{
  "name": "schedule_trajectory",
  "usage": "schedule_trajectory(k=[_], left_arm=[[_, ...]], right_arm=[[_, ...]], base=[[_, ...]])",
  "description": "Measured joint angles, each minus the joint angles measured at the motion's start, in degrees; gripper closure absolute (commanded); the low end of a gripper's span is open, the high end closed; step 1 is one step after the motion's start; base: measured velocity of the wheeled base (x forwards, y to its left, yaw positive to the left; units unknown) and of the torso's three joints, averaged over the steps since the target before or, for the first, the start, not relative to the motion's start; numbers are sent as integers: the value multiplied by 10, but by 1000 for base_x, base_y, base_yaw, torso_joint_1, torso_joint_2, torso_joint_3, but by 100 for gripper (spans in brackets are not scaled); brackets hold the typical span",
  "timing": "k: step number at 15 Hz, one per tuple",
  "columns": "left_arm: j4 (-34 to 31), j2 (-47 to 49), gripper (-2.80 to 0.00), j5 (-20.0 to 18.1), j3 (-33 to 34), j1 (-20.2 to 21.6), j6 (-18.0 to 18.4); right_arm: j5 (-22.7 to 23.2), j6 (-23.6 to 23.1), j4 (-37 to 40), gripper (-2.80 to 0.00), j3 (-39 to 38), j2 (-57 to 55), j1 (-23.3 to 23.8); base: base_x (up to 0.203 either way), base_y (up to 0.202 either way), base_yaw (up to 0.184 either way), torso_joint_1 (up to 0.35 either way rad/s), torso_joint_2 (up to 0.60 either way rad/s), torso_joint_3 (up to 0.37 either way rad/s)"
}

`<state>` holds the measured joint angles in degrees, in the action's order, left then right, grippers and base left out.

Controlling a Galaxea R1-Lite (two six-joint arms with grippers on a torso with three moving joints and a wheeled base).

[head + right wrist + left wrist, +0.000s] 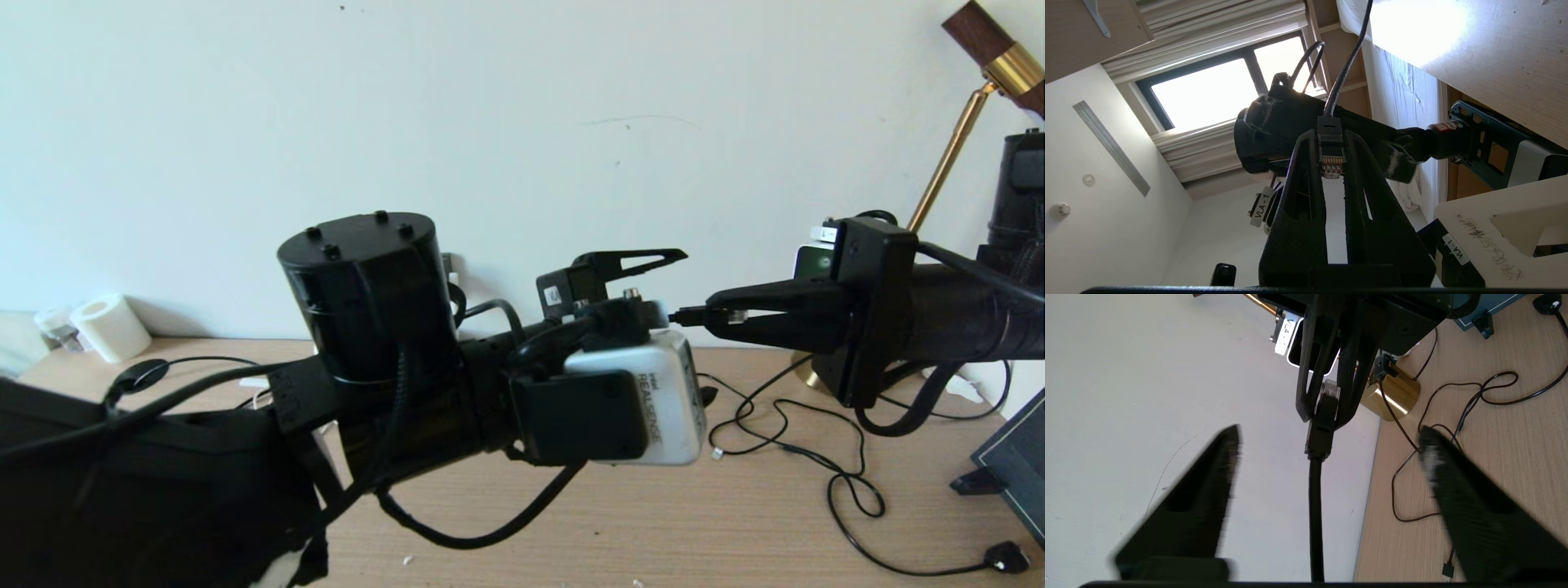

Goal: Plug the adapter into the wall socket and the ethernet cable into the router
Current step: Hand it to the other hand

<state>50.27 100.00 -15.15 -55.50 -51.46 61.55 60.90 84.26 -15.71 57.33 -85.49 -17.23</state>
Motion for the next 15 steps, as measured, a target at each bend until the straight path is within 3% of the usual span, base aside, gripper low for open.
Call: schedule_trajectory(k=[15], left_arm=[[1,2,0,0,0,-6,-2]], right_arm=[[-1,0,0,0,-3,2,-5]], base=[[0,0,0,0,0,0]])
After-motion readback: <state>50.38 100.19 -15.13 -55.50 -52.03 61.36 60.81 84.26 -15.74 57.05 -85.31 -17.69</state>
